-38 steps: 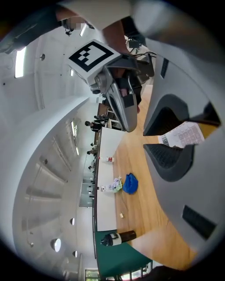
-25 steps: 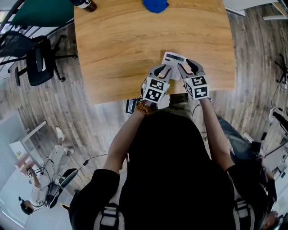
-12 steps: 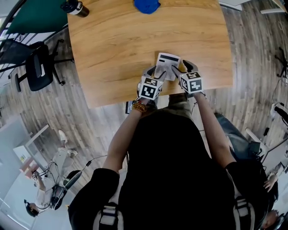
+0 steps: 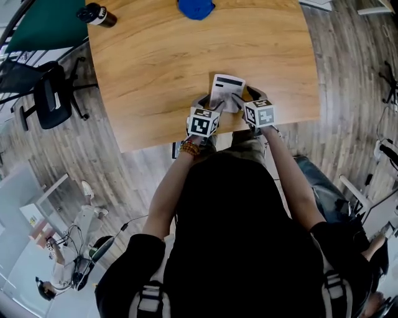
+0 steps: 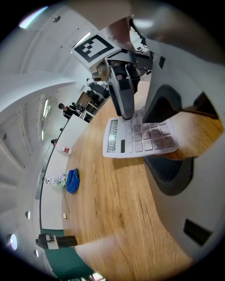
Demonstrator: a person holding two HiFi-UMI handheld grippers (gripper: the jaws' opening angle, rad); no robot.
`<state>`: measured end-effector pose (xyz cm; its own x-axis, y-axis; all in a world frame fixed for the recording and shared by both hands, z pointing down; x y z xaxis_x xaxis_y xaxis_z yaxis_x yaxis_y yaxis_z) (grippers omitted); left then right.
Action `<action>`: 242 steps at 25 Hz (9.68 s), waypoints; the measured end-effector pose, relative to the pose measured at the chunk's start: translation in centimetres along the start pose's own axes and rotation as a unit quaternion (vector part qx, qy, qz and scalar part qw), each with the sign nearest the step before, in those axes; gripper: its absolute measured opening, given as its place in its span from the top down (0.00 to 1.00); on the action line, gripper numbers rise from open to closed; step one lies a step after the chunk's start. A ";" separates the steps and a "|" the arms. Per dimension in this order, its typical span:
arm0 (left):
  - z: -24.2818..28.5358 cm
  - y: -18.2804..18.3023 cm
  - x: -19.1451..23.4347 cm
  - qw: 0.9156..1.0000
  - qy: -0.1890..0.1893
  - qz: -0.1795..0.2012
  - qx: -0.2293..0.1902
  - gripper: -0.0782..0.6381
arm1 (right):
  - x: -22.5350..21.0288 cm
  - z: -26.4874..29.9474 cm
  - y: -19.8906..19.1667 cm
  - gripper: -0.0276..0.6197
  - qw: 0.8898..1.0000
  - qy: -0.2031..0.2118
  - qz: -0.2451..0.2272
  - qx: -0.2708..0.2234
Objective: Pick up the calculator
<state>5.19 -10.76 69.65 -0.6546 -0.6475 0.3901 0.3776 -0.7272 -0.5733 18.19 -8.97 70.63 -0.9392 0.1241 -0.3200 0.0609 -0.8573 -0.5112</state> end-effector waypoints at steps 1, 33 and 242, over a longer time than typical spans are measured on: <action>0.2 -0.2 -0.1 1.000 -0.002 -0.003 0.004 0.55 | -0.2 0.0 -0.3 0.48 1.000 0.003 0.011 0.001; 1.3 0.0 0.6 0.997 -0.038 -0.067 0.021 0.55 | 0.8 1.1 -0.8 0.52 0.992 0.032 0.122 -0.026; -15.0 13.6 -15.2 0.911 0.150 0.085 -0.375 0.65 | 4.0 -21.8 11.0 0.61 0.926 0.055 -0.174 -0.329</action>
<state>10.46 -7.39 45.16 -0.8206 -0.5626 0.1006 0.0091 -0.1889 -0.9819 22.52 -6.98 46.33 -0.9025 0.4176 -0.1053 -0.0121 -0.2690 -0.9631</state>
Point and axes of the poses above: the fingertips, and each gripper's own axes: z forward along the fingers, x to its left, y out of its top, the point moved 4 cm from there along -z, backward along the fingers, and after that the axes turned 1 degree about x, right-handed, at the moved point
